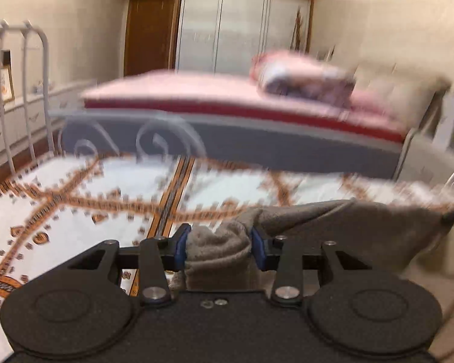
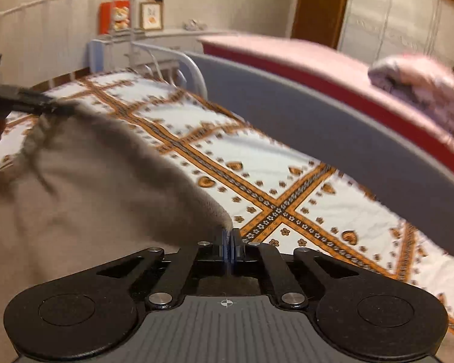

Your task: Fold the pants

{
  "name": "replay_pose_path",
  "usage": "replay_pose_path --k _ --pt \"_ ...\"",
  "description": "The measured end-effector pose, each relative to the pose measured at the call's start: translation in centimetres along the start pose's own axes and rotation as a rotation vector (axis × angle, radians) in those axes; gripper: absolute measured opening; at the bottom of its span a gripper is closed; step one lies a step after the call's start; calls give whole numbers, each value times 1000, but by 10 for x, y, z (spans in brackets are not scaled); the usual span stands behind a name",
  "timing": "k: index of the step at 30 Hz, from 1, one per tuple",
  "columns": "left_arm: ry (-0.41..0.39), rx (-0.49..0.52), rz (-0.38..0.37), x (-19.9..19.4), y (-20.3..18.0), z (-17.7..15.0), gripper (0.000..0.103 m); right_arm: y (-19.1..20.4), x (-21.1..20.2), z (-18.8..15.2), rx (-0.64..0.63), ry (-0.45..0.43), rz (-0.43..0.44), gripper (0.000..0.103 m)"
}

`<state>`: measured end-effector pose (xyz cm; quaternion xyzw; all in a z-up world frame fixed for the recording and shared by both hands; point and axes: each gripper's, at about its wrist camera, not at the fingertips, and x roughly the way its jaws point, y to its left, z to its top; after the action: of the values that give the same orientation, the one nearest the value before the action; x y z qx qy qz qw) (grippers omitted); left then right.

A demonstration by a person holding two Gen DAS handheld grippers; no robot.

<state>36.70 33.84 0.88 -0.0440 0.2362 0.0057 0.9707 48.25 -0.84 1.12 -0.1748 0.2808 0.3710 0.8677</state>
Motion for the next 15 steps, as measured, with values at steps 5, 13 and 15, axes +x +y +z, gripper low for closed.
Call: replay_pose_path --k 5,13,15 --pt "-92 -15 -36 -77 -13 -17 32 44 -79 -27 -58 -51 -5 2" --pt "29 -65 10 -160 -33 -115 53 141 -160 -138 -62 -33 -1 3" --pt "73 -142 48 -172 -29 -135 61 156 -172 -163 -19 -26 -33 3"
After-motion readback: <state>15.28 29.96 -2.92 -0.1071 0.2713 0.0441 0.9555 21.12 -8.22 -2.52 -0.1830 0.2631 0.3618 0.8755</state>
